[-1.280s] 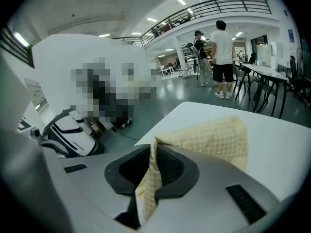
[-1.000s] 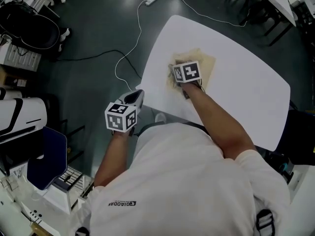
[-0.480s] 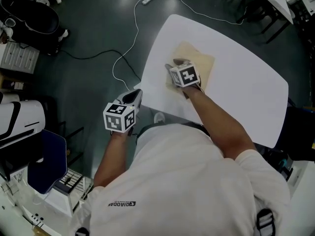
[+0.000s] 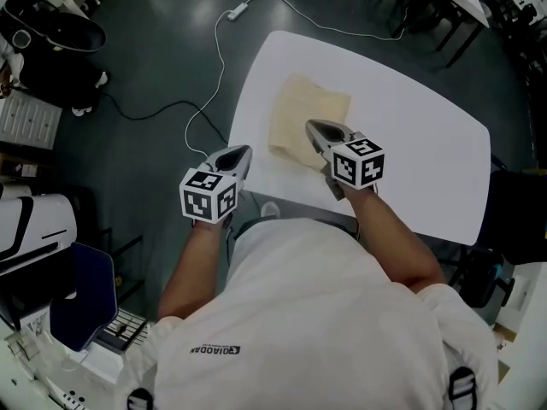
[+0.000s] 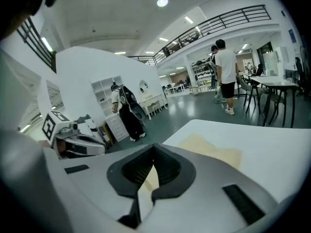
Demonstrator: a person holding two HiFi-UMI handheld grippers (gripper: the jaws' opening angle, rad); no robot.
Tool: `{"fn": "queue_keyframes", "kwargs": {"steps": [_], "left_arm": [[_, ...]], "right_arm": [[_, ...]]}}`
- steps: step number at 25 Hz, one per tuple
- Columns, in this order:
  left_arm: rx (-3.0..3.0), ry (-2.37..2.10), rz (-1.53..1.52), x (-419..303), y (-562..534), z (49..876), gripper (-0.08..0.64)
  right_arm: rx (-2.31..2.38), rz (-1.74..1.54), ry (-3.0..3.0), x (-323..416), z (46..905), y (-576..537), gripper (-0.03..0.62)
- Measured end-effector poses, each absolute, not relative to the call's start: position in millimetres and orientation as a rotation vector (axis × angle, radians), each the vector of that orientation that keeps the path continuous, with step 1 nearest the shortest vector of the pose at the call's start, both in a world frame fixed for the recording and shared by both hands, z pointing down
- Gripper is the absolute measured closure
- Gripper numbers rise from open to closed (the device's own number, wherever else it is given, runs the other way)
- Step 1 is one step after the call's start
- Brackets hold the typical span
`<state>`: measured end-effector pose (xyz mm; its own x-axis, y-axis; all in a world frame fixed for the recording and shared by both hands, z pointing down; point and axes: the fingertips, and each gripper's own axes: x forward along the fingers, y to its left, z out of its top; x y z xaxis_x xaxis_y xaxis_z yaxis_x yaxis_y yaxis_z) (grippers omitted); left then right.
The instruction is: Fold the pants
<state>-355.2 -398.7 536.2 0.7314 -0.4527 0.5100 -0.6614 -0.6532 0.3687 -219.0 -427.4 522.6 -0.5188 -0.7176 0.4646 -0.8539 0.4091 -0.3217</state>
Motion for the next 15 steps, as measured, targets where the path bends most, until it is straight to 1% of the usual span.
{"fn": "queue_keyframes", "kwargs": {"steps": [5,11,15], "left_arm": [[2.42,-0.817,0.481,-329,-371,512,0.532],[2.449,-0.819,0.479,-289,-323,491,0.532],[2.456,-0.815,0.445,-262,-283,478,0.532]], "right_arm": [[1.328,0.799,-2.55,-201,487,-369,0.574],[1.324,0.732,-2.605,-169,463,-302,0.574],[1.313,0.751,-2.661,-147,450,-257,0.574]]}}
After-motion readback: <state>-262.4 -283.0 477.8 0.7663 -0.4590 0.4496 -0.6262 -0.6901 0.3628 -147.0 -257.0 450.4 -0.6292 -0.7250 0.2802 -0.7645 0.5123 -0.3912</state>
